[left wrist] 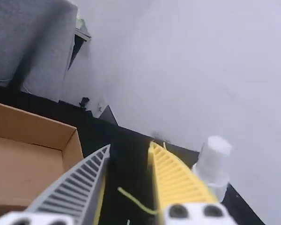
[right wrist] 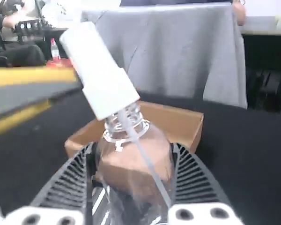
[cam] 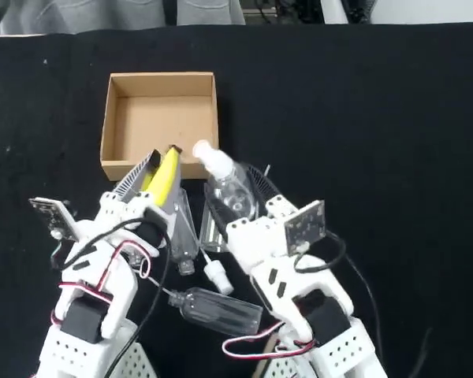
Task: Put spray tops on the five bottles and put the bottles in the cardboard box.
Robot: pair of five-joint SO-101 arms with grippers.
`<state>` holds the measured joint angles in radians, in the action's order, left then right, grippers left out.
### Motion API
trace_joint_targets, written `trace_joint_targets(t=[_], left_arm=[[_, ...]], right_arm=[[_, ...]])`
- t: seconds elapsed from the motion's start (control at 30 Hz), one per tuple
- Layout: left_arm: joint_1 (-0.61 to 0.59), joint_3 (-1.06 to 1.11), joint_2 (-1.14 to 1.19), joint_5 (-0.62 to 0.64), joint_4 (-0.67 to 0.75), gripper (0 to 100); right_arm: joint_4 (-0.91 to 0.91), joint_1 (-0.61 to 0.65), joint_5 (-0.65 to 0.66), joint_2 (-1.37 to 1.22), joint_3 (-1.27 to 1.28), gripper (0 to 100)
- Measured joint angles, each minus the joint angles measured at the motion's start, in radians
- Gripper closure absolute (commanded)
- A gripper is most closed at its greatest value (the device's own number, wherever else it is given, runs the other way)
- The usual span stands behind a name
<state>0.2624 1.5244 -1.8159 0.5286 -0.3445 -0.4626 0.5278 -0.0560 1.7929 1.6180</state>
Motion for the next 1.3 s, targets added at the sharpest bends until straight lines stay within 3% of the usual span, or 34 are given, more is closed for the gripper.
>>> trace_joint_targets(t=[0.17,0.47,0.77,1.17,1.3], left_arm=[[0.034,0.0,0.0,-0.041,0.0,89],[0.081,0.0,-0.002,-0.051,0.0,89],[0.186,0.008,-0.012,-0.21,0.008,89],[0.215,0.008,-0.012,-0.236,0.003,89],[0.245,-0.008,-0.014,-0.275,-0.057,89]], right_arm=[[-0.112,0.043,0.032,0.003,0.015,93.0],[-0.121,0.055,0.051,0.003,0.041,93.0],[-0.123,0.055,0.052,0.003,0.044,93.0],[-0.123,0.055,0.051,0.003,0.052,93.1],[-0.13,0.054,0.051,0.003,0.052,93.1]])
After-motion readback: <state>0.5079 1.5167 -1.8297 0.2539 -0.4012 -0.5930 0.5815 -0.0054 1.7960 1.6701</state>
